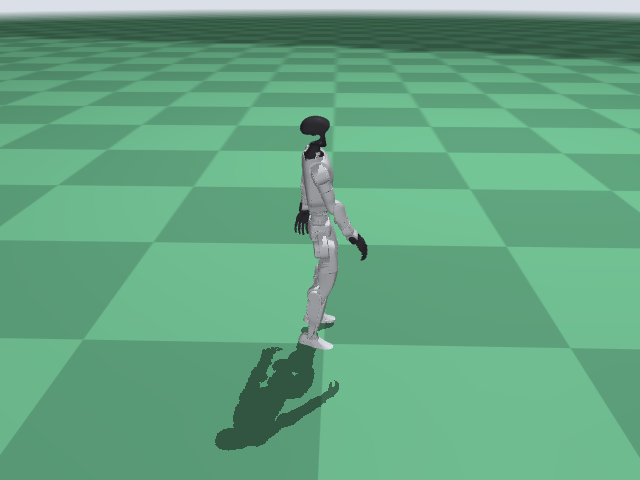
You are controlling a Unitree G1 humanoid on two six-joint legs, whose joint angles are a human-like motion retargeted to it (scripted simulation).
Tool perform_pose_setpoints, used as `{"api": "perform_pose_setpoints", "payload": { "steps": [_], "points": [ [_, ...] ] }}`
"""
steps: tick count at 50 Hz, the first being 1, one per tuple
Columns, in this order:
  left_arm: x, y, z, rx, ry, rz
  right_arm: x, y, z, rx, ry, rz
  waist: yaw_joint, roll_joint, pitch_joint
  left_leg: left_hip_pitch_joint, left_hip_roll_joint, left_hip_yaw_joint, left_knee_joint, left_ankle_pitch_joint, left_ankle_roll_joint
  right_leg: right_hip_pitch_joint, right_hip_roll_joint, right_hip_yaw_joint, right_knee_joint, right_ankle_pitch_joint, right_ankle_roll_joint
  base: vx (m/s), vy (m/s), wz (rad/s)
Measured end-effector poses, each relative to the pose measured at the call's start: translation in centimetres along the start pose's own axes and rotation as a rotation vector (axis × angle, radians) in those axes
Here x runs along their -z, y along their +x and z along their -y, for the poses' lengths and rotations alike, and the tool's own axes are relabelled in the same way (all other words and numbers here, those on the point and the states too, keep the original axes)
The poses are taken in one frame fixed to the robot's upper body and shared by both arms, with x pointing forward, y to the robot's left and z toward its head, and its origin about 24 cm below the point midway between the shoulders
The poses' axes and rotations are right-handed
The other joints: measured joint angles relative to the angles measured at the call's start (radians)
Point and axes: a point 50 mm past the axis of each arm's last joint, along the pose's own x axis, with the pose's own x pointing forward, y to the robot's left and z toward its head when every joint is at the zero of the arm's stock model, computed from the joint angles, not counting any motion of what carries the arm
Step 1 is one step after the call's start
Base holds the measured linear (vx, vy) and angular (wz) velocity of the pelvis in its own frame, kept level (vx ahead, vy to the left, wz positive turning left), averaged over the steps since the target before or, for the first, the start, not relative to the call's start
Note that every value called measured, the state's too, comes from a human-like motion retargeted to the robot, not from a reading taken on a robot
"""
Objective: Upper body actions
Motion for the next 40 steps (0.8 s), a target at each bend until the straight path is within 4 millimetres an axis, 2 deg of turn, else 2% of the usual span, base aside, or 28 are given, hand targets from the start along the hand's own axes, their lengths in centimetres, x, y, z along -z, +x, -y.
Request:
{"api": "perform_pose_setpoints", "payload": {
  "steps": [2, 4, 8, 12, 16, 18, 20, 22, 23, 25, 27, 30, 31, 33, 35, 38, 40],
  "points": [
    [-1.0, -0.1, -0.2, -0.021, 0.051, 0.023, 1.8, -0.6, -1.6, -0.034, 0.036, -0.067, -0.031, 0.011, -0.004, 0.045, 0.004, 0.038, -0.109, -0.076, 0.011, -0.005, 0.011, -0.002, 0.002, -0.001, 0.008, 0.03, 0.09, 0.47],
    [-1.8, -0.2, -0.2, -0.035, 0.097, 0.042, 2.9, -1.0, -2.4, -0.043, 0.076, -0.11, -0.05, 0.012, -0.001, 0.066, -0.009, 0.048, -0.179, -0.101, 0.036, -0.007, 0.011, -0.011, 0.002, 0.0, 0.014, 0.04, 0.14, 0.41],
    [-3.3, -0.3, 0.2, -0.027, 0.179, 0.07, 4.4, -1.5, -2.7, -0.008, 0.148, -0.159, -0.091, 0.002, 0.002, 0.062, -0.03, 0.085, -0.24, -0.125, 0.077, -0.024, -0.008, -0.042, 0.001, 0.015, 0.032, 0.02, 0.15, 0.5],
    [-4.4, -0.4, 0.9, -0.007, 0.236, 0.08, 6.1, -2.3, -2.8, 0.042, 0.212, -0.201, -0.073, -0.013, 0.019, 0.041, -0.052, 0.049, -0.22, -0.164, 0.105, -0.037, -0.029, -0.049, 0.008, 0.039, 0.046, 0.14, 0.2, 0.0],
    [-5.9, -0.7, 1.2, -0.018, 0.335, 0.101, 8.0, -3.5, -4.5, 0.056, 0.227, -0.266, -0.028, -0.041, 0.053, 0.044, -0.074, 0.024, -0.178, -0.214, 0.128, -0.032, -0.057, -0.056, 0.055, 0.043, 0.069, 0.18, 0.21, -0.24],
    [-7.4, -1.0, 1.6, -0.036, 0.395, 0.142, 9.0, -4.4, -6.1, 0.07, 0.224, -0.313, -0.016, -0.039, 0.076, 0.045, -0.075, -0.026, -0.149, -0.24, 0.137, -0.039, -0.065, -0.067, 0.137, 0.047, 0.083, 0.22, 0.22, -0.08],
    [-9.2, -1.4, 2.0, -0.054, 0.419, 0.202, 10.1, -5.6, -8.2, 0.082, 0.226, -0.391, 0.0, -0.017, 0.092, 0.059, -0.044, -0.029, -0.133, -0.26, 0.136, -0.087, -0.071, -0.07, 0.293, 0.13, 0.073, 0.23, 0.31, -0.55],
    [-13.3, -2.7, 2.7, -0.093, 0.383, 0.337, 11.5, -7.0, -10.1, 0.059, 0.251, -0.498, 0.019, 0.023, 0.134, 0.082, 0.009, 0.005, -0.116, -0.279, 0.131, -0.245, -0.116, -0.01, 0.637, 0.266, 0.049, 0.04, 0.31, -0.71],
    [-16.1, -3.9, 3.0, -0.119, 0.347, 0.438, 12.3, -7.9, -11.2, 0.016, 0.277, -0.552, -0.021, 0.046, 0.163, 0.092, 0.03, -0.006, -0.104, -0.284, 0.132, -0.327, -0.125, 0.014, 0.821, 0.289, 0.021, -0.06, 0.4, 0.15],
    [-22.0, -7.3, 3.1, -0.166, 0.268, 0.639, 13.9, -10.0, -13.4, -0.108, 0.325, -0.655, -0.085, 0.07, 0.203, 0.101, 0.043, 0.011, -0.091, -0.289, 0.146, -0.481, -0.204, 0.024, 1.162, 0.246, -0.011, -0.08, 0.55, 0.55],
    [-27.5, -11.9, 3.1, -0.215, 0.173, 0.829, 15.7, -12.9, -15.6, -0.284, 0.364, -0.784, -0.227, 0.087, 0.247, 0.096, 0.041, -0.038, -0.082, -0.282, 0.171, -0.656, -0.281, 0.045, 1.44, 0.212, 0.005, -0.07, 0.51, 1.32],
    [-33.2, -18.8, 2.6, -0.231, 0.045, 1.068, 17.8, -17.1, -18.2, -0.469, 0.398, -0.947, -0.349, 0.106, 0.293, 0.091, 0.064, -0.066, -0.074, -0.269, 0.186, -0.918, -0.253, 0.112, 1.64, 0.194, 0.019, -0.01, 0.27, 0.95],
    [-34.8, -21.5, 2.6, -0.224, -0.005, 1.163, 18.3, -19.1, -19.5, -0.518, 0.425, -1.018, -0.379, 0.115, 0.308, 0.091, 0.079, -0.078, -0.062, -0.268, 0.19, -1.014, -0.241, 0.12, 1.671, 0.194, 0.011, 0.12, 0.12, 0.84],
    [-37.2, -26.6, 2.6, -0.203, -0.099, 1.326, 19.1, -23.0, -21.8, -0.574, 0.486, -1.158, -0.431, 0.131, 0.329, 0.086, 0.113, -0.092, -0.029, -0.272, 0.191, -1.179, -0.233, 0.123, 1.691, 0.185, -0.023, 0.19, 0.02, 0.81],
    [-38.3, -30.0, 3.1, -0.186, -0.159, 1.429, 19.2, -26.1, -23.5, -0.578, 0.553, -1.275, -0.462, 0.151, 0.33, 0.068, 0.148, -0.106, 0.014, -0.289, 0.191, -1.291, -0.222, 0.11, 1.662, 0.174, -0.065, 0.23, -0.02, 0.48],
    [-39.0, -32.6, 3.2, -0.204, -0.172, 1.509, 19.2, -28.5, -24.7, -0.529, 0.646, -1.387, -0.463, 0.173, 0.314, 0.052, 0.162, -0.112, 0.048, -0.31, 0.191, -1.375, -0.206, 0.089, 1.599, 0.166, -0.125, 0.17, 0.0, -0.2],
    [-39.1, -33.2, 3.0, -0.23, -0.157, 1.53, 19.2, -28.7, -24.9, -0.492, 0.692, -1.412, -0.466, 0.174, 0.303, 0.048, 0.161, -0.104, 0.052, -0.315, 0.188, -1.382, -0.207, 0.081, 1.567, 0.161, -0.147, 0.09, 0.06, -0.27]
  ]
}}
